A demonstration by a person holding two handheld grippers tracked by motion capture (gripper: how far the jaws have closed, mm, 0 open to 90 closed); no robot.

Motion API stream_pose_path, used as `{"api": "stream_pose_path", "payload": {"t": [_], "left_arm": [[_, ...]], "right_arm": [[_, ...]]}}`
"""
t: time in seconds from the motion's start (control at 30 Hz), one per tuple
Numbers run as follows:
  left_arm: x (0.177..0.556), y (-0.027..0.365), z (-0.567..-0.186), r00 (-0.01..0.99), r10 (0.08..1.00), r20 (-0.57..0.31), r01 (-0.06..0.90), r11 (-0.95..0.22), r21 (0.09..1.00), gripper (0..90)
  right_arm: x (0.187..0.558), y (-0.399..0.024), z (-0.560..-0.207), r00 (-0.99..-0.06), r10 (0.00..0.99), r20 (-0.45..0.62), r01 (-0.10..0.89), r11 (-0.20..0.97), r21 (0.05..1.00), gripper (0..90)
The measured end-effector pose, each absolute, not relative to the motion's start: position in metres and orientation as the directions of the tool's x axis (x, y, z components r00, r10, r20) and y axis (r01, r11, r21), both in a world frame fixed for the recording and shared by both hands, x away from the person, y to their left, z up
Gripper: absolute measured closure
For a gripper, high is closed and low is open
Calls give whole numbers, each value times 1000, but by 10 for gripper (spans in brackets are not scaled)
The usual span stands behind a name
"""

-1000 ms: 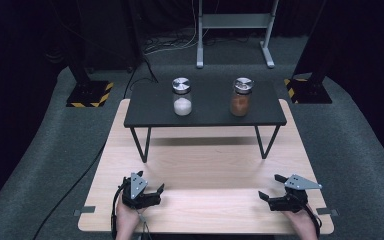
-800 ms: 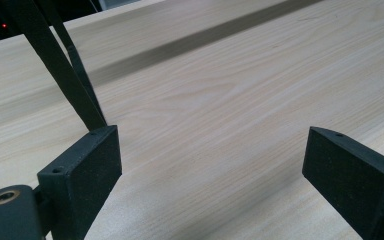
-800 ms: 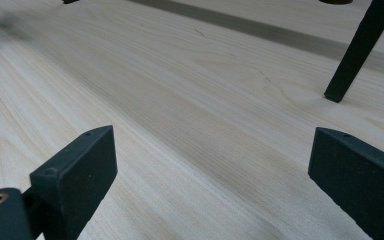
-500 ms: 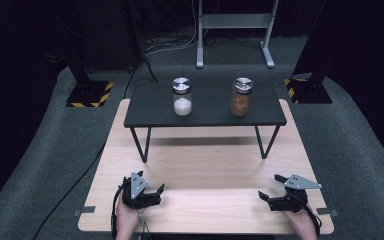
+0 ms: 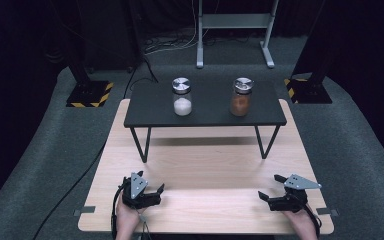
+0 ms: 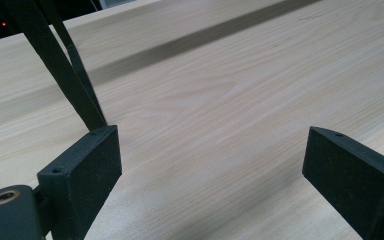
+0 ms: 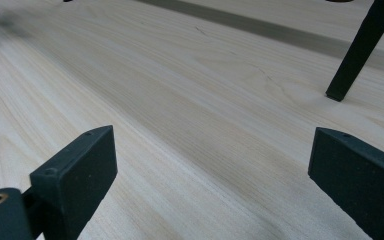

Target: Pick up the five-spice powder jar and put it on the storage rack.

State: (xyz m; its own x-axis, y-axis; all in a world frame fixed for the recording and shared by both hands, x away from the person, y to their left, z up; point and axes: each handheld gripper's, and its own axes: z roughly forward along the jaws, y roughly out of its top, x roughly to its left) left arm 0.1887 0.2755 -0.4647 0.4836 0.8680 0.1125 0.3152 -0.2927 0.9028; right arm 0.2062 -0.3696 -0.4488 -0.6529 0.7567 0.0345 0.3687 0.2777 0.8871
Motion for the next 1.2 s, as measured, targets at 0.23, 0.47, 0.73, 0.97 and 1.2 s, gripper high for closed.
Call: {"api": "stream_pose_path", "payload": {"t": [0.23, 0.47, 0.73, 0.97, 1.2], "left_arm": [[189, 275, -465, 483, 868, 113, 316, -294, 902, 84], [189, 275, -464, 483, 868, 113, 317, -294, 902, 84], [189, 275, -464, 484, 868, 114, 318, -296, 901, 84], [189, 275, -464, 484, 867, 114, 320, -297, 900, 84], [189, 275, -464, 484, 868, 113, 320, -296, 900, 84]], "right_arm": [[206, -369, -449, -653, 757, 34, 370, 279, 886, 42], [207, -369, -448, -653, 756, 37, 373, 279, 885, 41], [207, -369, -448, -654, 755, 36, 375, 282, 883, 41], [209, -369, -447, -657, 753, 42, 383, 285, 879, 41], [211, -369, -446, -661, 749, 46, 390, 290, 874, 41]]}}
